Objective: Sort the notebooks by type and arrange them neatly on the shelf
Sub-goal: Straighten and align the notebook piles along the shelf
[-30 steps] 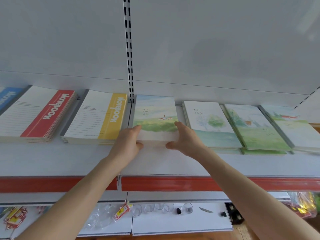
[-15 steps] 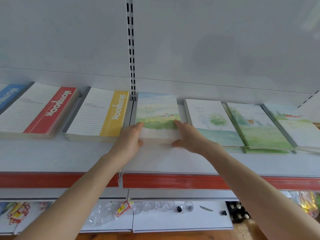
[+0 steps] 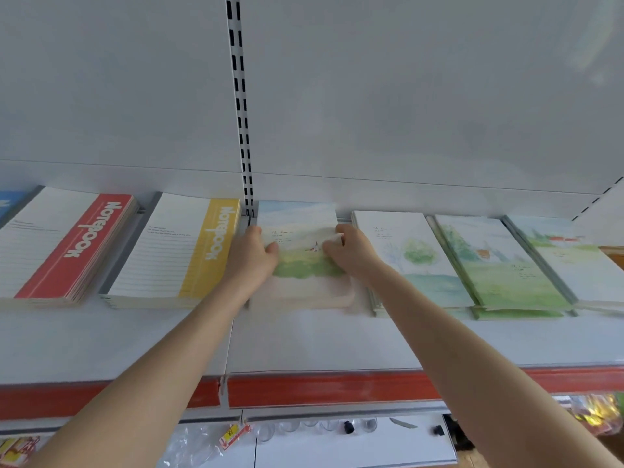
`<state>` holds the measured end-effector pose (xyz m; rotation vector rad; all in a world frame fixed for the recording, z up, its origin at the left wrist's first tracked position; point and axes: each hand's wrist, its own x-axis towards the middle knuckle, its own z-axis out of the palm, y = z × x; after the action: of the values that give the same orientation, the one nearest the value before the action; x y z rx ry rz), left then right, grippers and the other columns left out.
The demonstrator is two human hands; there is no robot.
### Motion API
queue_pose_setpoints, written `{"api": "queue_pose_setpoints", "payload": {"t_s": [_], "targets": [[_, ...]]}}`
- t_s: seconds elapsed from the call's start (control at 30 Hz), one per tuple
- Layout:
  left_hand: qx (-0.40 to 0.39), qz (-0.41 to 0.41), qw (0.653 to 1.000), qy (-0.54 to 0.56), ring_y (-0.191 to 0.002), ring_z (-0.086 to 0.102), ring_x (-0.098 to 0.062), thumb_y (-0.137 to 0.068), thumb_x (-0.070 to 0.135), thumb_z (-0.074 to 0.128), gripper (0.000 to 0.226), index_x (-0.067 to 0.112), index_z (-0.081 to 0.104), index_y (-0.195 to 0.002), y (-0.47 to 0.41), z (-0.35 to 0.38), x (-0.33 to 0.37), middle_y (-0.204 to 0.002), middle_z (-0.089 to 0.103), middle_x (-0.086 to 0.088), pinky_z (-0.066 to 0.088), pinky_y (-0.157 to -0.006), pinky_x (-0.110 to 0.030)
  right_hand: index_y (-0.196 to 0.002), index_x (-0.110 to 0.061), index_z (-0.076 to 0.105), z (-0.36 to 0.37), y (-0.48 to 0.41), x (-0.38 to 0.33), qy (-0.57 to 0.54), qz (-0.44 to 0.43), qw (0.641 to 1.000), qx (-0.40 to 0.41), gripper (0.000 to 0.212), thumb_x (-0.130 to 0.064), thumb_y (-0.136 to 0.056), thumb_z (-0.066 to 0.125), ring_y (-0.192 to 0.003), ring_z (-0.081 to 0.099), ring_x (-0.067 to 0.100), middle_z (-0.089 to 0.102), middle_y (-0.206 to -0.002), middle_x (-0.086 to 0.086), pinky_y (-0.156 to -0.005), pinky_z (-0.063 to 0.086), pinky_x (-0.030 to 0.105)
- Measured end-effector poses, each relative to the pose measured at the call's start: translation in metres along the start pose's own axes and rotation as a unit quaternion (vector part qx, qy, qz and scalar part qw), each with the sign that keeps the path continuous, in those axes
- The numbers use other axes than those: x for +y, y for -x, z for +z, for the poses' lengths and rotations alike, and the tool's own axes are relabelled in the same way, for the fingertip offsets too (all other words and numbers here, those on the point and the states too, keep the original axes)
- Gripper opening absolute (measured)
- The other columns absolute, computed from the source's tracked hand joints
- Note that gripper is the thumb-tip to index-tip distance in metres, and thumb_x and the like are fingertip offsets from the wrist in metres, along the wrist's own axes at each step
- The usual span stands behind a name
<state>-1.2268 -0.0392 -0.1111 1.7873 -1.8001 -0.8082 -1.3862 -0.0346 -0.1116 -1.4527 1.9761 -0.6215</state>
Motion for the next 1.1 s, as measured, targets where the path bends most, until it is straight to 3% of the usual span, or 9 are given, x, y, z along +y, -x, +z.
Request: {"api": "queue_pose_setpoints", "payload": {"t_s": [0.07,0.37,0.53,0.6,0.67,0.77,0.87,1.0,1.1], "targets": [[0.016,-0.015,1.000,0.004,-0.109,0.051,-0.028,-0.095,0.016,0.047,0.042,0.003,0.038,-0.135,-0.005,0.003,0.003,-0.125,0.052,-0.014,0.039,-0.084,-0.031,-0.139,-0.007,0.033,0.005,-0.007,-0.001,-0.024,0.016,1.000,0.013,0.053,-0.021,-0.091,0.051,-0.123,0.044,0.027,0.046,-0.135,0.010,-0.095,0.036,0.028],[0.036,-0.021,0.998,0.035,-0.120,0.047,-0.024,-0.094,0.012,0.048,0.051,0.008,0.032,-0.142,-0.012,0.011,0.000,-0.141,0.042,-0.009,0.032,-0.080,-0.020,-0.114,-0.005,0.047,0.014,-0.015,0.004,-0.041,0.026,0.998,0.051,0.030,-0.017,-0.087,0.048,-0.096,0.054,0.028,0.055,-0.099,0.007,-0.077,0.041,0.032],[0.027,0.000,1.000,0.012,-0.100,0.050,-0.026,-0.095,0.012,0.046,0.043,0.003,0.038,-0.136,-0.012,0.011,-0.002,-0.108,0.054,-0.009,0.039,-0.078,-0.029,-0.115,-0.005,0.045,0.015,-0.015,0.003,-0.016,0.025,0.999,0.043,0.031,-0.022,-0.090,0.046,-0.097,0.051,0.027,0.051,-0.097,0.005,-0.075,0.037,0.030],[0.012,0.019,1.000,0.008,-0.087,0.042,-0.018,-0.095,0.012,0.045,0.038,0.002,0.041,-0.131,-0.012,0.009,-0.004,-0.079,0.040,0.008,0.036,-0.066,-0.028,-0.116,-0.006,0.046,0.011,-0.013,0.001,-0.032,0.021,0.999,0.032,0.032,-0.025,-0.090,0.048,-0.093,0.048,0.024,0.050,-0.095,0.002,-0.073,0.037,0.028],[-0.018,0.036,0.999,0.001,-0.084,0.045,-0.020,-0.095,0.015,0.046,0.030,0.008,0.045,-0.124,-0.006,0.005,-0.006,-0.073,0.033,0.011,0.038,-0.064,-0.029,-0.117,-0.007,0.047,0.005,-0.006,0.001,-0.055,0.017,0.998,0.009,0.034,-0.027,-0.090,0.051,-0.094,0.048,0.021,0.052,-0.094,0.000,-0.071,0.038,0.027],[-0.074,0.053,0.995,-0.027,-0.094,0.054,-0.026,-0.094,0.027,0.050,0.042,0.010,0.043,-0.132,0.013,-0.005,-0.012,-0.110,0.055,-0.005,0.042,-0.072,-0.028,-0.139,-0.010,0.035,-0.009,0.017,0.011,-0.038,-0.005,0.998,-0.051,0.059,-0.034,-0.090,0.056,-0.116,0.049,0.023,0.051,-0.127,0.006,-0.094,0.040,0.031],[-0.124,0.079,0.987,-0.056,-0.125,0.044,-0.020,-0.086,0.037,0.061,0.067,0.013,0.033,-0.142,0.035,-0.012,-0.025,-0.142,0.041,-0.006,0.035,-0.092,-0.023,-0.142,-0.015,0.031,-0.018,0.047,0.022,0.044,-0.059,0.990,-0.120,0.072,-0.035,-0.083,0.067,-0.116,0.048,0.021,0.048,-0.130,0.006,-0.095,0.039,0.029],[-0.140,0.106,0.979,-0.107,-0.123,0.044,-0.023,-0.086,0.018,0.064,0.071,0.015,0.025,-0.146,0.052,-0.013,-0.033,-0.144,0.039,-0.008,0.032,-0.099,-0.026,-0.142,-0.015,0.028,-0.011,0.063,0.026,0.194,-0.116,0.967,-0.121,0.069,-0.024,-0.084,0.066,-0.101,0.049,0.025,0.050,-0.122,0.011,-0.081,0.038,0.027],[-0.117,0.124,0.979,-0.114,-0.123,0.043,-0.024,-0.090,0.007,0.056,0.061,0.012,0.028,-0.144,0.053,-0.013,-0.033,-0.136,0.045,-0.014,0.032,-0.096,-0.025,-0.139,-0.012,0.032,-0.007,0.065,0.025,0.219,-0.137,0.962,-0.087,0.062,-0.018,-0.086,0.063,-0.114,0.049,0.029,0.050,-0.126,0.015,-0.088,0.040,0.033]]}}
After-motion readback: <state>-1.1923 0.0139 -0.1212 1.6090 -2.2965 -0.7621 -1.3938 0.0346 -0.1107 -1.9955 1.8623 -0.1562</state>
